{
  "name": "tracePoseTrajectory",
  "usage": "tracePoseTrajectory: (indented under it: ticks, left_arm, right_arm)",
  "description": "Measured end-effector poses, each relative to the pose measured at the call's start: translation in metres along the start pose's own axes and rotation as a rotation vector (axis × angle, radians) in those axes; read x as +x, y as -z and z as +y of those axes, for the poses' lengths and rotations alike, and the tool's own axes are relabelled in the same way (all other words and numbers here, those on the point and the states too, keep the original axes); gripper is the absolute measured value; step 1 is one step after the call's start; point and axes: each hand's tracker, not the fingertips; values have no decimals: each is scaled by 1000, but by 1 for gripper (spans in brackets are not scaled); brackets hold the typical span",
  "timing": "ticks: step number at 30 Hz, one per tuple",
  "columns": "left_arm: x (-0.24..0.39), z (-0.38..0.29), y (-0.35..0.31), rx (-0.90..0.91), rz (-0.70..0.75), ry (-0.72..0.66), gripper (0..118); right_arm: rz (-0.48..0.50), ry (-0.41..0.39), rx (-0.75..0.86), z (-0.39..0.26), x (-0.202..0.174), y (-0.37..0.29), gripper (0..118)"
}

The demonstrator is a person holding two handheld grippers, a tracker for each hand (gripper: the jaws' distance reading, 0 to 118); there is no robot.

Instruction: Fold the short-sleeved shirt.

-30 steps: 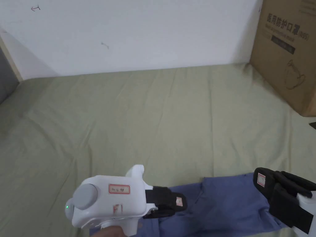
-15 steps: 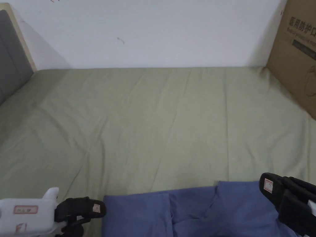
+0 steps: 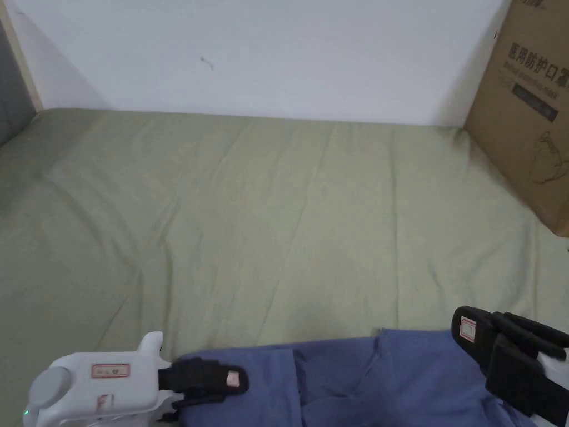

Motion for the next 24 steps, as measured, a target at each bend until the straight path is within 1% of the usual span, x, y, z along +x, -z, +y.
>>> tracePoseTrajectory:
  ticks: [1, 2, 4, 6, 7, 9, 12, 14, 15, 16, 17, 18, 19, 20, 22, 23, 24]
  left_arm:
    - [7, -9, 3, -2, 107, 18, 9]
    - [13, -17, 3, -11, 189, 7, 9]
    - [23, -22, -7, -16, 144, 8, 9]
    - [46, -16, -36, 15, 244, 81, 9]
    - [56, -16, -50, 36, 321, 111, 9]
    - [85, -17, -83, 61, 520, 206, 9]
    - [125, -22, -110, 87, 883, 353, 9]
    - [141, -16, -115, 89, 1001, 436, 9]
    - [148, -17, -109, 88, 1010, 441, 9]
    - [156, -18, -98, 85, 987, 423, 9]
    - [164, -18, -85, 82, 958, 413, 9]
    - [169, -15, -69, 61, 888, 401, 9]
    - [177, -18, -44, 14, 828, 379, 9]
    - [185, -20, -18, -11, 810, 396, 9]
    - [193, -16, 25, -8, 749, 395, 12]
    - [197, -15, 46, 4, 683, 381, 18]
    - [201, -17, 67, -23, 572, 324, 32]
  right_arm:
    - [-2, 4, 3, 0, 2, -2, 0]
    - [-2, 9, 5, 1, 5, -3, 0]
    - [-9, 21, 8, 1, 9, -6, 0]
    - [0, 38, 21, 1, 16, -12, 0]
    - [7, 44, 30, 0, 18, -15, 0]
    - [11, 48, 48, -2, 23, -22, 0]
    - [23, 60, 66, -8, 32, -30, 0]
    - [25, 73, 69, -12, 38, -34, 0]
    - [27, 86, 71, -14, 42, -37, 0]
    - [26, 101, 75, -16, 46, -40, 0]
    - [25, 120, 80, -18, 51, -43, 0]
    - [22, 140, 85, -20, 56, -46, 0]
    - [16, 158, 89, -21, 61, -50, 0]
    - [6, 174, 94, -23, 66, -53, 0]
    - [-17, 194, 101, -24, 74, -59, 0]
    - [-33, 197, 105, -25, 78, -62, 0]
    - [-49, 198, 106, -25, 82, -66, 0]
